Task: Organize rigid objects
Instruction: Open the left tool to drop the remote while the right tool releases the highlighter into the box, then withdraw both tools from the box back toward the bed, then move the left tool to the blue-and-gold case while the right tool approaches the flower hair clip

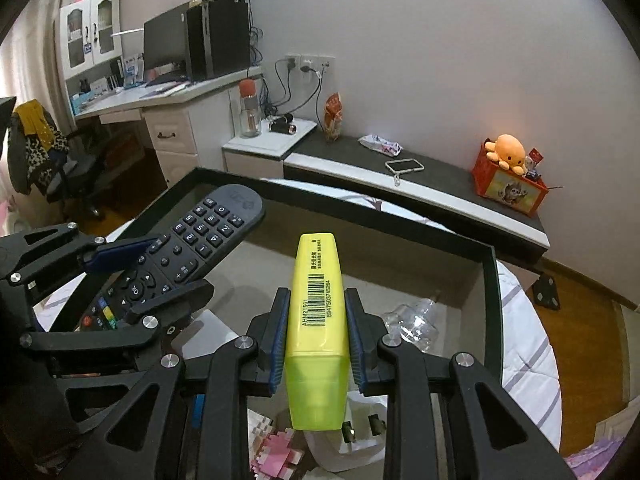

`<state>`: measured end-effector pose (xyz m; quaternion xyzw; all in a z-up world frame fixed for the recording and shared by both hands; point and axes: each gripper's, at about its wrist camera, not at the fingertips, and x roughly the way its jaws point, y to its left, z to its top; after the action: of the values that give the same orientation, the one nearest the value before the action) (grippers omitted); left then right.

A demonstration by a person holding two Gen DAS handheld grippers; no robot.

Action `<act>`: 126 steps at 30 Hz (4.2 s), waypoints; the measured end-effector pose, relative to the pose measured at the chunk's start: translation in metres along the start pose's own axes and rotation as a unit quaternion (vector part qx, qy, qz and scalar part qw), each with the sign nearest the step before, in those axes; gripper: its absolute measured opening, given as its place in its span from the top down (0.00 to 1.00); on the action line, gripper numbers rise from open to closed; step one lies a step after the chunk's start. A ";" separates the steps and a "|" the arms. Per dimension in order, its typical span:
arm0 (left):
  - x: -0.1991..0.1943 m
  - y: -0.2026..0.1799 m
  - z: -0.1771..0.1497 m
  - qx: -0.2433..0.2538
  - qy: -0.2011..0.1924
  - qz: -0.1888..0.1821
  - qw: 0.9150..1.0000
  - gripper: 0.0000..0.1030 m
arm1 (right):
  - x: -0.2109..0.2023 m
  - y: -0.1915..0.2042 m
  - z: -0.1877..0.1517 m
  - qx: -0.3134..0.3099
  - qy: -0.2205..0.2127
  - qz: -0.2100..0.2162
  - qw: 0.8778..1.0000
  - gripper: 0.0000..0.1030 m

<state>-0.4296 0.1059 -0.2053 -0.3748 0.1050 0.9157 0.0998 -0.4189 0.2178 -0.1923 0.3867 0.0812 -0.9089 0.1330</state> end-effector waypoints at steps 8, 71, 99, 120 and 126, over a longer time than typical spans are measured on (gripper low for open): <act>-0.014 0.009 0.001 -0.011 -0.023 0.015 1.000 0.41 | -0.009 0.001 0.001 0.015 -0.017 0.007 1.000 0.73; -0.165 -0.017 -0.150 -0.041 -0.056 -0.013 0.997 0.00 | -0.163 -0.013 -0.164 0.137 -0.100 -0.059 0.984 0.00; -0.039 -0.041 -0.124 -0.079 0.069 -0.028 0.994 0.11 | -0.090 -0.045 -0.167 0.131 -0.003 -0.029 0.991 0.00; -0.069 -0.016 -0.154 -0.058 0.064 -0.034 0.996 0.18 | -0.061 -0.009 -0.140 0.107 0.060 -0.042 0.992 0.00; -0.066 -0.017 -0.155 -0.062 0.064 -0.040 0.995 0.08 | -0.050 -0.014 -0.136 0.136 0.077 -0.075 0.985 0.00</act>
<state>-0.2759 0.0744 -0.2683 -0.4421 0.0393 0.8898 0.1058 -0.2974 0.2741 -0.2493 0.4626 -0.0041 -0.8865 0.0037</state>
